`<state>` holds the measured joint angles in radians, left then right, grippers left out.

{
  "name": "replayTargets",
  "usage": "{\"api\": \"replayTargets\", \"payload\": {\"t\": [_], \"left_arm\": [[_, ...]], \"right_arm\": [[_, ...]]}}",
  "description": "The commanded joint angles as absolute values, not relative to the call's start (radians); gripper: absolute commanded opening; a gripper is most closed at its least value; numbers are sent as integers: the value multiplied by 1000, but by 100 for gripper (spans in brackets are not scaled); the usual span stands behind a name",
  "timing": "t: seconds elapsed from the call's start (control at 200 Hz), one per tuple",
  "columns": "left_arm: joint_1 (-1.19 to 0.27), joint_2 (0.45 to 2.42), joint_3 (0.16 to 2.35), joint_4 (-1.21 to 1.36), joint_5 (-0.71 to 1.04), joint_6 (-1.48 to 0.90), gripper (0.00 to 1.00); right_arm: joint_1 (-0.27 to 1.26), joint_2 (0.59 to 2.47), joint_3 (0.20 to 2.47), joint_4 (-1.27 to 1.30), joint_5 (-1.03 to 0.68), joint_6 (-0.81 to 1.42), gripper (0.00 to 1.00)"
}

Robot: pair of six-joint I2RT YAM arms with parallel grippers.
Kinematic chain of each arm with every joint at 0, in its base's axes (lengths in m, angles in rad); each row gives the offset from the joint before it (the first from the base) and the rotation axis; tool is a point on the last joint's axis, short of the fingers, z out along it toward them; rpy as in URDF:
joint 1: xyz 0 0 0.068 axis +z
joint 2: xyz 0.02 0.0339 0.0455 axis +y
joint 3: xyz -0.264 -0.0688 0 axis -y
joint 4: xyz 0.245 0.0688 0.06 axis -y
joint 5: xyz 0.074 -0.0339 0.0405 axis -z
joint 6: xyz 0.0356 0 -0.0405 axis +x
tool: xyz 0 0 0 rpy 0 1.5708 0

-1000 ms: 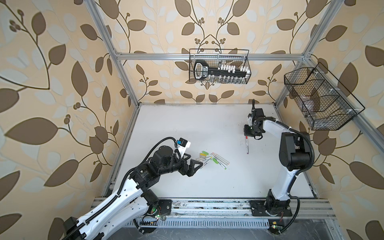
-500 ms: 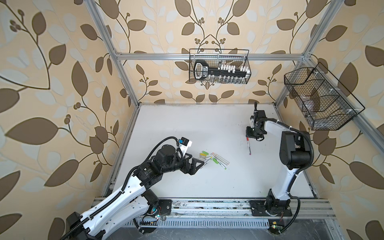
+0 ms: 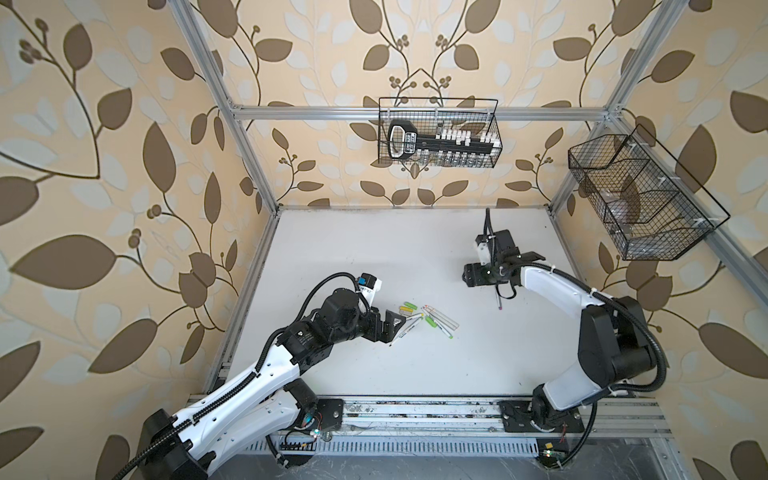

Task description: Insert the pens into the pen caps

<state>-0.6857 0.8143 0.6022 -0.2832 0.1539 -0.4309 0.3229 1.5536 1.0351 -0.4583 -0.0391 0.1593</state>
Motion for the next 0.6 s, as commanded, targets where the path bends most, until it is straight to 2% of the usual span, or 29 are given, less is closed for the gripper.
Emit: {"api": "replayTargets", "payload": {"t": [0.0, 0.155, 0.315, 0.44, 0.595], "left_arm": [[-678, 789, 599, -315, -29, -459, 99], [-678, 782, 577, -338, -140, -485, 99], [-678, 858, 569, -314, -42, -459, 99], [-678, 943, 555, -261, 37, -485, 99], [-683, 1043, 528, -178, 97, -498, 92]], "right_arm": [[425, 1505, 962, -436, -16, 162, 86], [607, 1425, 872, -380, 5, 203, 82], [706, 1400, 814, -324, 1, 292, 77], [729, 1409, 783, -291, -19, 324, 67], [728, 1415, 759, -283, -17, 315, 56]]}}
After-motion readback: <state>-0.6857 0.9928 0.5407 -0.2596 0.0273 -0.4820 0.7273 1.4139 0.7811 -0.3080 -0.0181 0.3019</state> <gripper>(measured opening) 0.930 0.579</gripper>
